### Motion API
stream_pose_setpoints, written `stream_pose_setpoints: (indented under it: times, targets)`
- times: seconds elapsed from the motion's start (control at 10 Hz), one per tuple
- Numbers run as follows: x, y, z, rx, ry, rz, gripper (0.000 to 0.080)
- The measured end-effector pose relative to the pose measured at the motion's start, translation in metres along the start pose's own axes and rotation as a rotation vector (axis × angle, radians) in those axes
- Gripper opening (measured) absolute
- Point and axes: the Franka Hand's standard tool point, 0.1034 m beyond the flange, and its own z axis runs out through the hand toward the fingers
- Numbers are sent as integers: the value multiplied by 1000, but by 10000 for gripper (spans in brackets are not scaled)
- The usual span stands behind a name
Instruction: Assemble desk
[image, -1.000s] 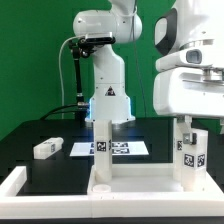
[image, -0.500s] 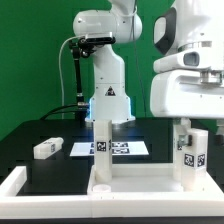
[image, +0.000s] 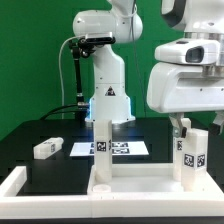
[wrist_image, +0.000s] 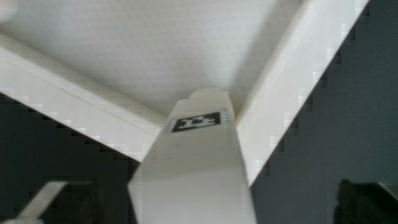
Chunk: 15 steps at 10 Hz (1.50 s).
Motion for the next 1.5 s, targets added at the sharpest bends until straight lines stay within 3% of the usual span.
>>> stream_pose_setpoints:
  times: [0.2, 0.4, 0.9, 1.1, 1.2, 1.3, 1.4, 1.5]
  targets:
    - [0, 1, 0, 0, 0, 18, 639]
    - [-1, 3, 0, -1, 0, 77, 283]
    - [0, 5, 0, 4, 4, 426, 287]
    - [1, 13, 1, 44, 11, 692, 287]
    - [0, 20, 1, 104, 5, 804, 287]
    - [-3, 27, 2, 146, -11, 931, 288]
    - [-6, 31, 3, 171, -28, 1037, 288]
    - [-6, 32, 3, 171, -44, 1125, 288]
